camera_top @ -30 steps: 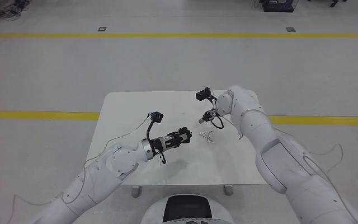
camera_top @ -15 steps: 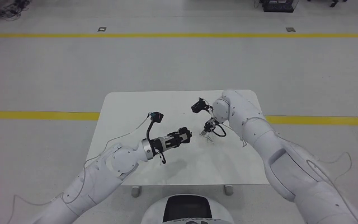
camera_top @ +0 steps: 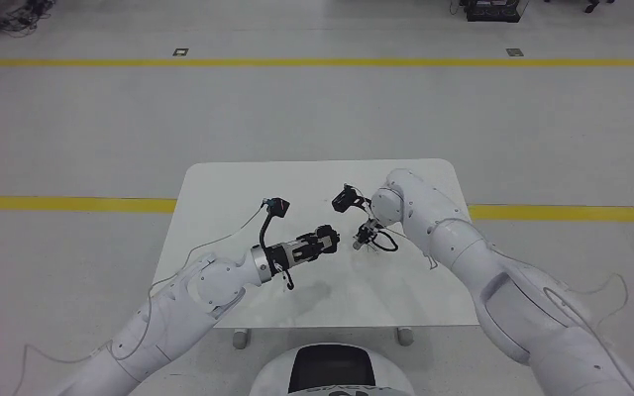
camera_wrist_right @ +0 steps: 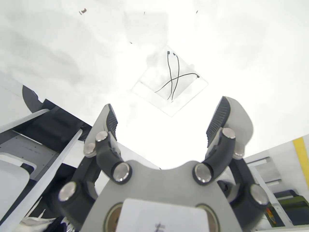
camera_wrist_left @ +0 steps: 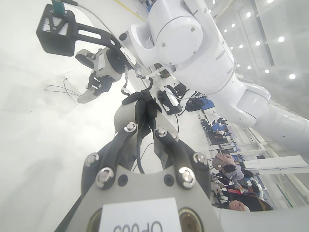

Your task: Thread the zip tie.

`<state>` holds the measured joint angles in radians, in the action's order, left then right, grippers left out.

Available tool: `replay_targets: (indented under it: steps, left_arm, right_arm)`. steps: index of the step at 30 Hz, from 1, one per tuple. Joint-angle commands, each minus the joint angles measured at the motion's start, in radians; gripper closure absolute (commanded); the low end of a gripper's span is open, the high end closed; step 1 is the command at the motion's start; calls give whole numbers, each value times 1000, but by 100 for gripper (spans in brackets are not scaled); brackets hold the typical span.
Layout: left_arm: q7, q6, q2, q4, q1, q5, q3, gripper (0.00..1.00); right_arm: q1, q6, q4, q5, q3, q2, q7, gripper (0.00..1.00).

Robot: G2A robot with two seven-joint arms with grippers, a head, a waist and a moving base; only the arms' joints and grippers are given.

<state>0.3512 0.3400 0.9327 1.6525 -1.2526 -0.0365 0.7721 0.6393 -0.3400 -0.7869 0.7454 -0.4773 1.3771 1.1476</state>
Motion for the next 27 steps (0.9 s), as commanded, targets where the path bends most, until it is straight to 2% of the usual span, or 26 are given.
replay_targets:
  steps: [1, 4, 10, 12, 19, 22, 24, 27]
  left_arm:
    - [0, 0, 0, 0, 0, 0, 0, 100]
    - [0, 0, 0, 0, 0, 0, 0, 100]
    - [0, 0, 0, 0, 0, 0, 0, 100]
    - [0, 0, 0, 0, 0, 0, 0, 100]
    - [0, 0, 0, 0, 0, 0, 0, 100]
    - [0, 0, 0, 0, 0, 0, 0, 100]
    - [0, 0, 0, 0, 0, 0, 0, 100]
    - [0, 0, 0, 0, 0, 0, 0, 100]
  right_arm:
    - [-6, 0, -25, -37, 37, -25, 0, 0]
    - [-23, 0, -59, -89, 97, -57, 5, 0]
    - [-23, 0, -59, -89, 97, -57, 5, 0]
    - [-12, 0, -65, -70, 97, -59, -30, 0]
    - [4, 0, -92, -56, 123, -70, -48, 0]
    - [2, 0, -93, -65, 136, -79, -59, 34]
    - [0, 0, -96, -70, 145, -84, -68, 51]
    - [-3, 0, -102, -68, 162, -92, -85, 56]
